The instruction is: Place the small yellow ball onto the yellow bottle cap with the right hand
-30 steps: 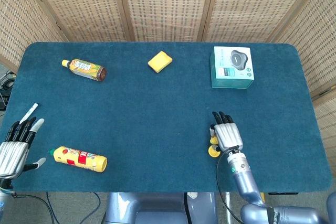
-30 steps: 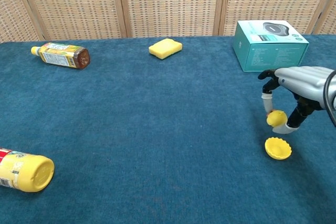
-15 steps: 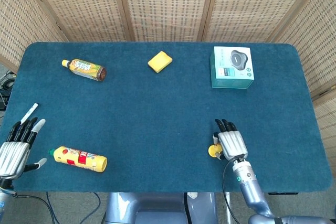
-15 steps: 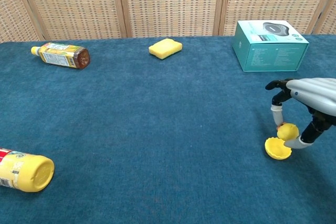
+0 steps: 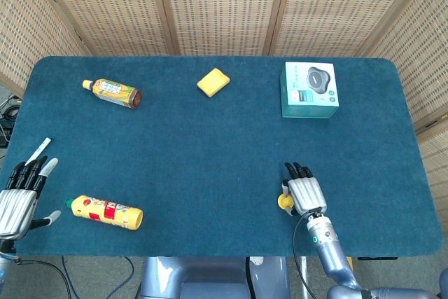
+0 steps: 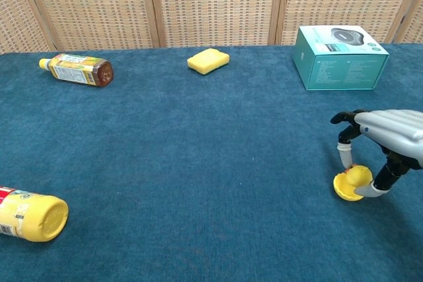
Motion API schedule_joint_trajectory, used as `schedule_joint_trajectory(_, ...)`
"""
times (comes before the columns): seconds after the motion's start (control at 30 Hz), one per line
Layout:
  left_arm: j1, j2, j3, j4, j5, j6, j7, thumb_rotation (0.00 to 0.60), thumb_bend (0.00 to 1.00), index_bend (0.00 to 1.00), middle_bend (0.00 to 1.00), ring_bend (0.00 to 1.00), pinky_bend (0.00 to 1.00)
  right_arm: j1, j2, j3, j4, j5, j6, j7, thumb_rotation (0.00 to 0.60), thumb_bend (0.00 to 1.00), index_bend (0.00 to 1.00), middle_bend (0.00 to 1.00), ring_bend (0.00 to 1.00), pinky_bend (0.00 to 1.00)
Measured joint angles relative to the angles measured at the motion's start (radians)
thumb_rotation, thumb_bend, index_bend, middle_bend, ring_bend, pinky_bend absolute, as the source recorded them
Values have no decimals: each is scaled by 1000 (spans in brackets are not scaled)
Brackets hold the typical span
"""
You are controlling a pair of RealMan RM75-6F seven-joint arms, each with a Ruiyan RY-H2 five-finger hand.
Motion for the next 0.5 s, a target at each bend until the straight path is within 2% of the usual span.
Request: schedule_joint_trajectory(0.5, 0, 0, 1, -4, -1, -3, 4, 600, 142, 0, 0, 0, 0, -15, 8, -1, 14, -22, -19, 22, 600, 124, 490, 41, 0, 115)
